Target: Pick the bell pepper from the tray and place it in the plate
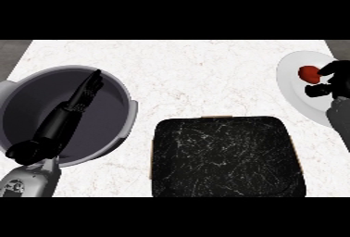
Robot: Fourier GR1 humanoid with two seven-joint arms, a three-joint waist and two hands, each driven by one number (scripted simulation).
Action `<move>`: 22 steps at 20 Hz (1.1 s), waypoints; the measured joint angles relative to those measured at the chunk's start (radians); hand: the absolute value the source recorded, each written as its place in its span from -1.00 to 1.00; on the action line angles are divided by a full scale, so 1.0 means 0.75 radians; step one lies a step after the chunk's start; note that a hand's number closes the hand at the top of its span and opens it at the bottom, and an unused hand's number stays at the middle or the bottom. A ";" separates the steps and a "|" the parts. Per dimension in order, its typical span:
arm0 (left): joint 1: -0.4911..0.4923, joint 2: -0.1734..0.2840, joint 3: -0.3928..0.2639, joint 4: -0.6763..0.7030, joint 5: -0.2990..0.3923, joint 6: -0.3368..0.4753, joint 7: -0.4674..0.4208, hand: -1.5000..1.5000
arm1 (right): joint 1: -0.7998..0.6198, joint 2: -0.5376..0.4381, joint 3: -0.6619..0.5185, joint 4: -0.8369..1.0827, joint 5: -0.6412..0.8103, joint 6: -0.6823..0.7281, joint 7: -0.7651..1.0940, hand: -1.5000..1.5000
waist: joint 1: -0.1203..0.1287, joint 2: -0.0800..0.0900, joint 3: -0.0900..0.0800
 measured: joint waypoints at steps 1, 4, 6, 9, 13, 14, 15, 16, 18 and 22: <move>-0.014 0.004 0.009 0.007 0.004 -0.007 0.005 0.00 | -0.011 -0.003 -0.026 0.058 -0.013 -0.009 -0.052 -1.00 | 0.001 0.001 0.000; -0.040 0.001 0.022 0.046 0.000 -0.018 -0.007 0.00 | -0.033 0.004 -0.087 0.192 -0.036 -0.074 -0.199 -1.00 | 0.002 0.003 0.001; -0.028 -0.001 0.023 0.037 0.002 -0.027 -0.006 0.00 | -0.046 0.011 -0.128 0.249 -0.059 -0.113 -0.301 -1.00 | 0.004 0.003 0.001; -0.031 -0.012 0.025 0.047 -0.012 -0.021 -0.016 0.00 | -0.059 -0.001 -0.198 0.296 -0.110 -0.153 -0.458 -1.00 | 0.004 0.003 0.002; -0.008 -0.011 0.038 0.044 -0.012 -0.035 -0.027 0.00 | -0.054 0.015 -0.278 0.295 -0.177 -0.212 -0.651 -1.00 | -0.005 -0.002 0.001; -0.005 -0.014 0.037 0.030 -0.014 -0.030 -0.013 0.00 | -0.054 0.005 -0.301 0.275 -0.205 -0.191 -0.700 -1.00 | -0.009 -0.004 0.001; -0.016 -0.012 0.044 0.027 -0.009 -0.031 0.002 0.00 | -0.062 0.007 -0.331 0.268 -0.239 -0.176 -0.743 -1.00 | -0.010 -0.004 0.001; -0.011 -0.016 0.040 0.022 -0.015 -0.028 0.005 0.00 | -0.063 0.017 -0.363 0.251 -0.278 -0.165 -0.785 -1.00 | -0.013 -0.006 0.001; -0.012 -0.009 0.055 0.028 -0.006 -0.036 0.006 0.00 | -0.067 0.021 -0.433 0.218 -0.365 -0.109 -0.867 -1.00 | -0.020 -0.008 0.001; 0.002 -0.005 0.069 0.013 -0.002 -0.036 0.022 0.00 | -0.041 0.048 -0.578 0.151 -0.557 0.031 -0.990 -1.00 | -0.036 -0.015 0.001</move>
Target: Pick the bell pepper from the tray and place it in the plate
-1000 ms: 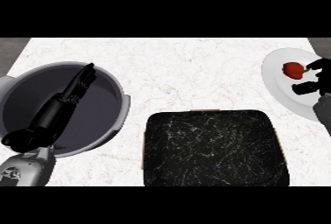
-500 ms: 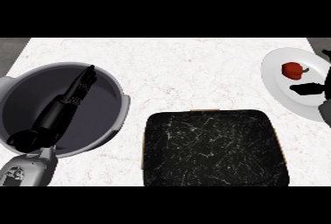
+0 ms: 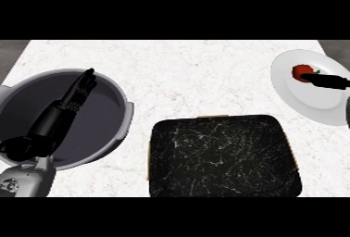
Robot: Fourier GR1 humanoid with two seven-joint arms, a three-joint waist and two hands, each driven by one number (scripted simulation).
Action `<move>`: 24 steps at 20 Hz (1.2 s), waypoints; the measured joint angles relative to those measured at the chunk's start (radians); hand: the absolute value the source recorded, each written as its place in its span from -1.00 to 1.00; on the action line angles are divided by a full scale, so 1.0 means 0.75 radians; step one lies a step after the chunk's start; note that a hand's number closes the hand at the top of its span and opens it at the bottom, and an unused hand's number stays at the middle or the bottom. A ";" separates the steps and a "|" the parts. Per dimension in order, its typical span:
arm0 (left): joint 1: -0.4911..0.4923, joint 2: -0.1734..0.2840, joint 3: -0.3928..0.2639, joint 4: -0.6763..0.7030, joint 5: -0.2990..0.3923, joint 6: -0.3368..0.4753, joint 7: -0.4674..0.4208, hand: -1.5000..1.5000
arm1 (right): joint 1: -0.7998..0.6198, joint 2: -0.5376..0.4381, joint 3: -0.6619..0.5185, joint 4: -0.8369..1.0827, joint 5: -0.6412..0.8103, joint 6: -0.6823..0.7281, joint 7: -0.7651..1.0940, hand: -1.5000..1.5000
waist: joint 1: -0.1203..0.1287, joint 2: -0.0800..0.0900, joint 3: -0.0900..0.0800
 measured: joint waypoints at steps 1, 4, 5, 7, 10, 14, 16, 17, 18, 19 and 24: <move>0.009 0.003 0.004 -0.006 0.001 -0.002 -0.002 0.00 | 0.014 0.003 -0.039 -0.017 -0.050 0.037 -0.030 -1.00 | -0.004 -0.002 0.000; 0.017 0.006 0.017 -0.007 0.000 -0.004 -0.007 0.00 | 0.082 -0.020 -0.136 -0.072 -0.183 0.183 -0.097 -1.00 | -0.020 -0.006 -0.002; 0.014 0.012 0.024 -0.001 0.002 -0.012 -0.011 0.00 | 0.104 -0.029 -0.166 -0.078 -0.220 0.223 -0.127 -1.00 | -0.019 -0.005 -0.002; 0.021 0.002 0.023 -0.008 -0.006 -0.008 -0.010 0.00 | 0.166 -0.036 -0.198 -0.130 -0.278 0.298 -0.157 -1.00 | -0.021 -0.007 -0.003; 0.026 0.007 0.038 -0.011 0.000 -0.027 -0.008 0.00 | 0.254 -0.091 -0.244 -0.207 -0.358 0.427 -0.159 -1.00 | -0.024 -0.007 -0.003; 0.022 -0.011 0.034 -0.038 -0.004 -0.034 0.028 0.00 | 0.415 -0.142 -0.284 -0.345 -0.439 0.560 -0.147 -1.00 | -0.026 -0.008 -0.004; 0.007 -0.016 0.041 -0.015 -0.016 -0.038 0.019 0.00 | 0.497 -0.166 -0.303 -0.415 -0.475 0.619 -0.136 -1.00 | -0.028 -0.008 -0.004; 0.025 -0.024 0.034 -0.038 -0.027 -0.032 0.024 0.00 | 0.540 -0.175 -0.313 -0.471 -0.495 0.639 -0.112 -1.00 | -0.028 -0.008 -0.004; 0.020 -0.024 0.041 -0.029 -0.026 -0.039 0.018 0.00 | 0.562 -0.201 -0.328 -0.479 -0.510 0.671 -0.111 -1.00 | -0.025 -0.008 -0.004; 0.020 -0.026 0.044 -0.025 -0.032 -0.045 0.012 0.00 | 0.587 -0.218 -0.339 -0.482 -0.520 0.694 -0.117 -1.00 | -0.023 -0.007 -0.004; 0.058 -0.053 0.044 -0.054 -0.061 -0.055 0.005 0.00 | 0.721 -0.241 -0.373 -0.563 -0.557 0.776 -0.144 -1.00 | -0.016 -0.005 -0.004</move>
